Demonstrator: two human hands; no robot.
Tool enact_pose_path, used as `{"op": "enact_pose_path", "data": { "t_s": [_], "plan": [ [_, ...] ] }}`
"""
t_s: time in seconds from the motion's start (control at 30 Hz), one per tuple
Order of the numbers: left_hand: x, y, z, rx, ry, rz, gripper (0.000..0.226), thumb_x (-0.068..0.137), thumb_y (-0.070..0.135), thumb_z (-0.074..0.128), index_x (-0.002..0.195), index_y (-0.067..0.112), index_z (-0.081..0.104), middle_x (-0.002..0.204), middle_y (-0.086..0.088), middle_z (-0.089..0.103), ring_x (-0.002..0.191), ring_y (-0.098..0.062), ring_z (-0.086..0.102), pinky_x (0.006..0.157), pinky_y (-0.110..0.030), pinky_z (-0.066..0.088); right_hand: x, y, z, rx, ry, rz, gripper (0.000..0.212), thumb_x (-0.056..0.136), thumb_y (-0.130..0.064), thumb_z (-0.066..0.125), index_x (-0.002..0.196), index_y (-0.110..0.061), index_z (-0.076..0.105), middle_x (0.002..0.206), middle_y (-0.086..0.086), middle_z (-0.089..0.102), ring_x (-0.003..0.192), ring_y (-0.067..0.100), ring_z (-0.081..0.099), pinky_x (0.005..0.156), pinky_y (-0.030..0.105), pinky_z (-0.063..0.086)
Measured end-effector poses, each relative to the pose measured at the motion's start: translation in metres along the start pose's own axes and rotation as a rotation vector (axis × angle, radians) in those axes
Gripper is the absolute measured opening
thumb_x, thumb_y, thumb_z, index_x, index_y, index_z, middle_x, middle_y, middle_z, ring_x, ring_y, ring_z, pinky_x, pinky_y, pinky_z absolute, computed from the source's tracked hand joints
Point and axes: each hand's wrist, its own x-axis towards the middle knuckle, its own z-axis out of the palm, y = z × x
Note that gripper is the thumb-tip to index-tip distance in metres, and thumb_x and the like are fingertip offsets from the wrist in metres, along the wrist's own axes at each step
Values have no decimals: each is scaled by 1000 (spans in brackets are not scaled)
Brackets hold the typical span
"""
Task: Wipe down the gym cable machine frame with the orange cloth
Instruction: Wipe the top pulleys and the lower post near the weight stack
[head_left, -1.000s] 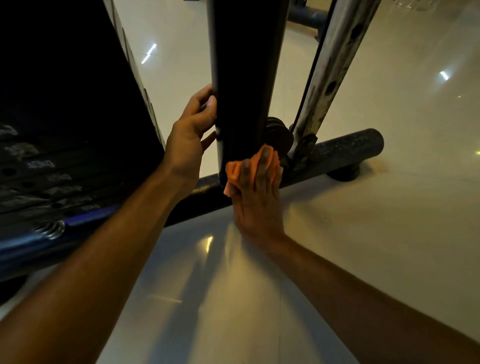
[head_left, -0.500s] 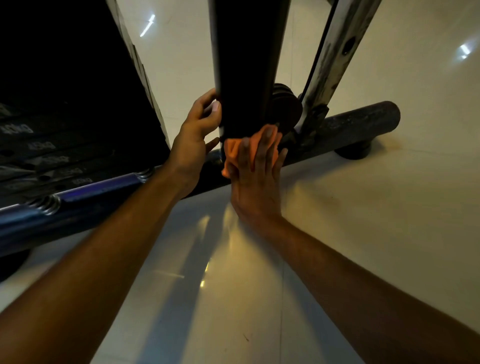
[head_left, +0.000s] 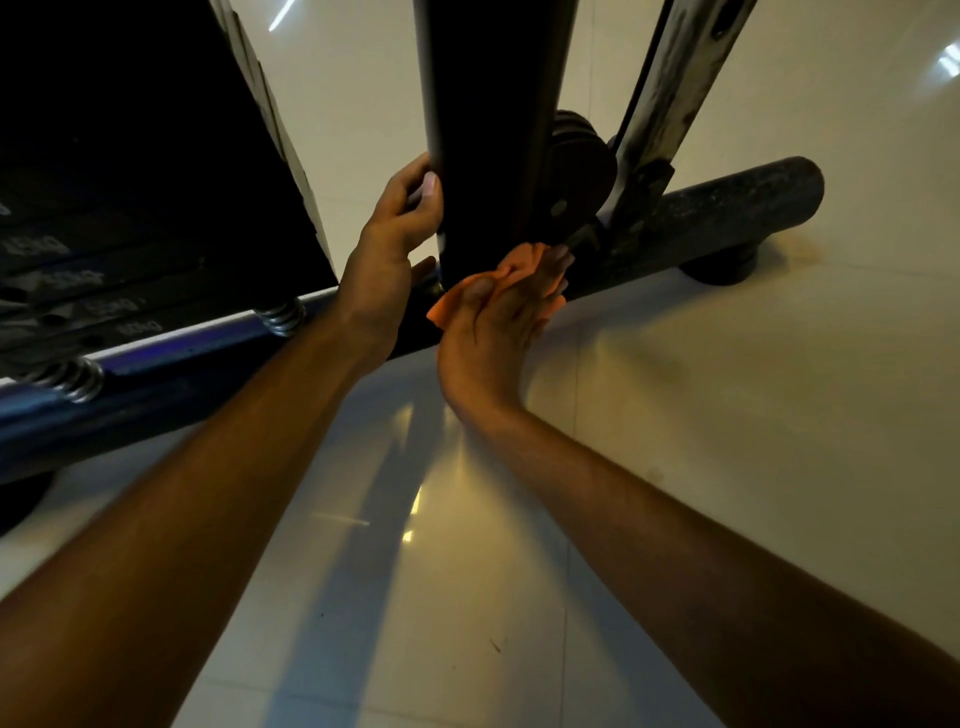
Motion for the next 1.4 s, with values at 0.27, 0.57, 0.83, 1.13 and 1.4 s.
{"op": "enact_pose_path", "data": {
  "t_s": [0.27, 0.57, 0.83, 1.13, 1.4],
  "plan": [
    [-2, 4, 2, 25, 25, -36, 43, 116, 35, 40, 159, 30, 44, 150, 14, 60, 136, -3, 56, 90, -22, 50, 8, 52, -12, -453, 39, -427, 94, 111, -67, 18, 162, 8, -7, 174, 38, 4, 164, 53, 1, 132, 67, 11],
    [-6, 11, 3, 72, 8, -35, 41, 117, 33, 38, 158, 32, 43, 141, 20, 60, 122, 8, 58, 76, -9, 53, 18, 67, -19, -368, 26, -476, 92, 100, -24, 55, 168, 1, -2, 177, 30, -3, 163, 29, -27, 135, 61, -3],
    [-1, 2, 2, 8, 0, -18, 43, 116, 35, 41, 159, 29, 43, 150, 10, 60, 134, -4, 58, 94, -25, 49, 6, 14, 19, -42, 152, -46, 91, 111, -48, 44, 170, -1, -8, 179, 21, -15, 166, 40, -16, 134, 63, 1],
    [6, -7, -1, 12, -35, -2, 43, 116, 33, 40, 158, 22, 44, 147, 6, 61, 135, -6, 58, 90, -21, 49, 20, 74, -30, -608, 15, -420, 93, 112, -49, 46, 171, -8, -13, 180, 21, -10, 167, 42, -11, 136, 59, 5],
    [10, -25, -1, -12, -79, -11, 22, 117, 27, 40, 128, 16, 55, 107, 10, 64, 109, -9, 65, 95, -33, 51, 8, 8, 7, 10, 113, 20, 84, 107, -55, 20, 172, -9, -8, 180, 12, -16, 167, 30, -17, 133, 37, -15]
  ]
}}
